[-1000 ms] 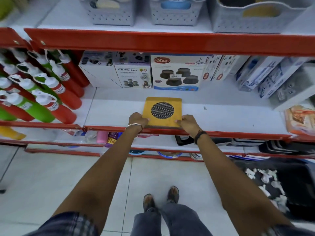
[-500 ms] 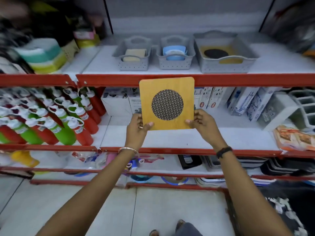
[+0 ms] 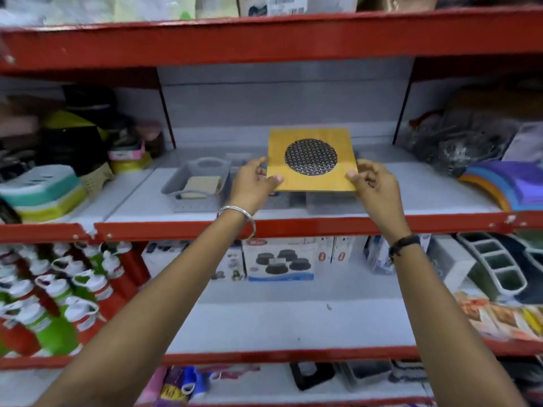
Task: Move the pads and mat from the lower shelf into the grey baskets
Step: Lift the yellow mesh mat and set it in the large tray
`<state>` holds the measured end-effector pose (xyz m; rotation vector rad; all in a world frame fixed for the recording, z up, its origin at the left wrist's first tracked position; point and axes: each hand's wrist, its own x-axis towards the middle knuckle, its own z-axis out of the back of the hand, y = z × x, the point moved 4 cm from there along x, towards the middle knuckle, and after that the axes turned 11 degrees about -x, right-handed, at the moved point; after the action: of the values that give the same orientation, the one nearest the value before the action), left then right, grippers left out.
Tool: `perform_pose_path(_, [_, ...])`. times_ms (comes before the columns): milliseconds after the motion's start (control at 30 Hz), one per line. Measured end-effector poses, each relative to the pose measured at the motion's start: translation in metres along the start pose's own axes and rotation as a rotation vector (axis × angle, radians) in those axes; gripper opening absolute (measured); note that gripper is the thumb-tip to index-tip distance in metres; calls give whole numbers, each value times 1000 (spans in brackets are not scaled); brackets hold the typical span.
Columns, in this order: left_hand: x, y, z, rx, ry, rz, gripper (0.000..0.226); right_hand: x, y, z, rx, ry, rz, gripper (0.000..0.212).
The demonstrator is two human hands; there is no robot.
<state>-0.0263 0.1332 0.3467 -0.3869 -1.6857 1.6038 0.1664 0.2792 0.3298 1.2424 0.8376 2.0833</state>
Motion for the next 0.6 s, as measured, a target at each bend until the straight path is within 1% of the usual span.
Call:
perform_pose_path(67, [21, -4, -28, -12, 76, 5, 55, 29, -16, 11, -65, -65, -35, 30])
perform_pose_path(133, [34, 1, -54, -27, 189, 40, 50, 50, -32, 19, -149, -98, -59, 26])
perform_pose_path(167, [40, 6, -65, 14, 217, 58, 49, 59, -40, 23, -201, -110, -61, 25])
perform_pose_path(200, [43, 11, -71, 109, 213, 47, 46, 64, -47, 26, -260, -117, -49, 25])
perform_pose_path(267, [53, 17, -80, 401, 138, -96, 32, 72, -61, 29, -400, -87, 1, 25])
perform_pose_path(300, [57, 18, -84, 549, 92, -179, 25, 73, -66, 29, -466, -44, 26, 26])
perform_pose_path(333, [63, 17, -90, 664, 68, -221, 23, 77, -73, 30, -525, 14, 37, 28])
perform_pose_path(367, [68, 16, -95, 747, 86, -219, 22, 80, -78, 29, -593, 80, 45, 32])
perform_pose_path(400, [73, 16, -100, 805, 156, -192, 22, 83, -81, 28, -685, 141, 58, 38])
perform_pose_path(433, [79, 17, -107, 853, 264, -160, 23, 87, -83, 25, -797, 198, 74, 43])
perform_pose_path(500, [85, 25, -122, 981, 523, -100, 30, 97, -81, 17, -987, 330, 113, 51])
perform_pose_path(533, [86, 30, -128, 1076, 644, -77, 37, 101, -80, 10, -1043, 426, 138, 54])
perform_pose_path(567, [87, 35, -133, 1172, 732, -57, 44, 103, -79, 1, -1055, 539, 171, 55])
perform_pose_path(600, [88, 40, -137, 1249, 774, -49, 49, 104, -80, -7, -1044, 652, 198, 53])
